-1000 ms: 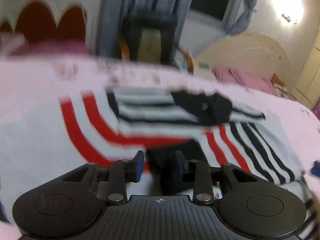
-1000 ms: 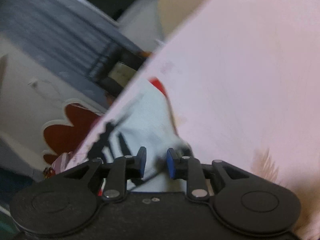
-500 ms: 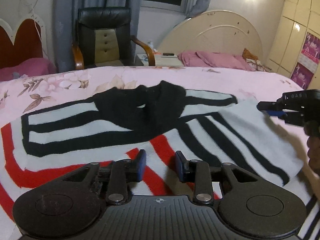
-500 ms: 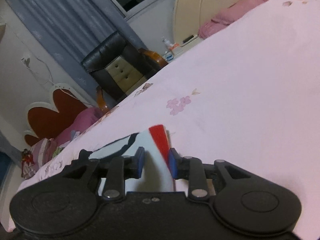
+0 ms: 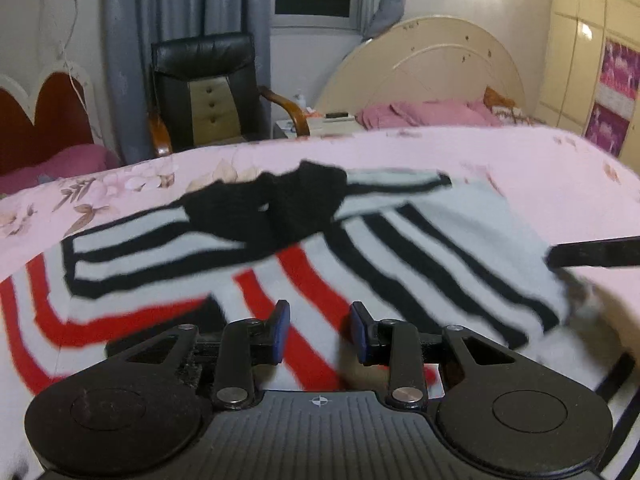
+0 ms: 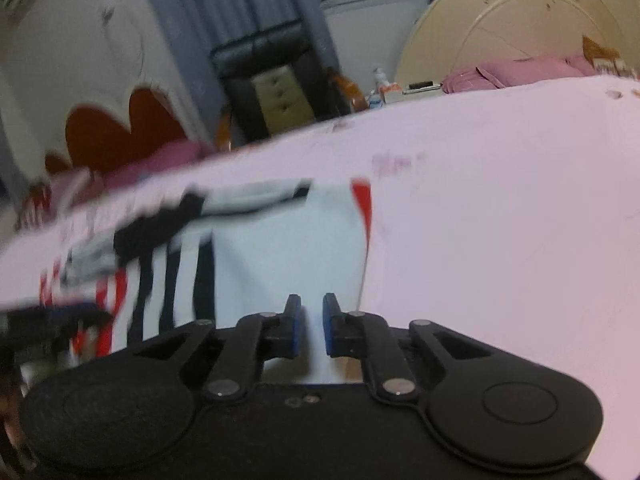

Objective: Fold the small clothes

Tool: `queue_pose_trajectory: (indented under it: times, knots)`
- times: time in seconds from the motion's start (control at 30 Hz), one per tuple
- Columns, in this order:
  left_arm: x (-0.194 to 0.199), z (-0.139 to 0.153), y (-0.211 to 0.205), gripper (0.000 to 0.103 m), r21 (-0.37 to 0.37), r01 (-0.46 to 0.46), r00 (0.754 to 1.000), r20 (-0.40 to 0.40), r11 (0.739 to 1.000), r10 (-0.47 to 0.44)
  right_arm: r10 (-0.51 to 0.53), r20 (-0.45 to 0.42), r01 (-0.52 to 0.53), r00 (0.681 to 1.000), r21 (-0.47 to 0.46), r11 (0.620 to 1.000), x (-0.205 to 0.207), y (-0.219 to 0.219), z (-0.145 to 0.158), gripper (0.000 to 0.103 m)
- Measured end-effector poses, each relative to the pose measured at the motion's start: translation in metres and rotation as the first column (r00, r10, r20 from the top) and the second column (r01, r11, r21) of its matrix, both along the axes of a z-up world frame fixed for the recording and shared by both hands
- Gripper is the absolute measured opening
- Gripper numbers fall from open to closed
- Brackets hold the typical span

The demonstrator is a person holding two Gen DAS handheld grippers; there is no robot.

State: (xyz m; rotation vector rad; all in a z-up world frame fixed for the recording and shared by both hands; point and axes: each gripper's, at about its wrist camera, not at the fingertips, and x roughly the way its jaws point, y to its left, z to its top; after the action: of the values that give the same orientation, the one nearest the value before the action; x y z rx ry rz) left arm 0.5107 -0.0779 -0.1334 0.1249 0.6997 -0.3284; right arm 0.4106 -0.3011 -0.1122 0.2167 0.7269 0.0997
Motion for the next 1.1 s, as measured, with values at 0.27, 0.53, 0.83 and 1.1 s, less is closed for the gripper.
queue_pose_trajectory:
  times: [0.27, 0.53, 0.83, 1.1]
  knots:
    - [-0.008, -0.013, 0.003, 0.034, 0.001, -0.029, 0.999, 0.032, 1.0, 0.029, 0.038, 0.06, -0.03, 0.997, -0.129, 0.991, -0.048, 0.025, 0.009, 0.014]
    - [-0.046, 0.01, 0.053, 0.081, 0.038, -0.165, 0.985, 0.056, 0.986, 0.163, -0.013, 0.025, 0.013, 1.0, -0.024, 1.0, -0.06, 0.024, 0.017, 0.027]
    - [-0.169, 0.001, 0.306, 0.05, -0.3, -0.712, 0.682, -0.079, 0.635, 0.727, -0.006, -0.017, 0.007, 1.0, 0.088, 0.996, -0.081, 0.053, 0.017, 0.028]
    - [-0.207, -0.046, 0.439, 0.049, -0.635, -0.752, 0.481, -0.346, 0.177, 0.805, 0.066, -0.016, -0.064, 0.998, 0.114, 0.991, -0.06, 0.122, 0.023, 0.031]
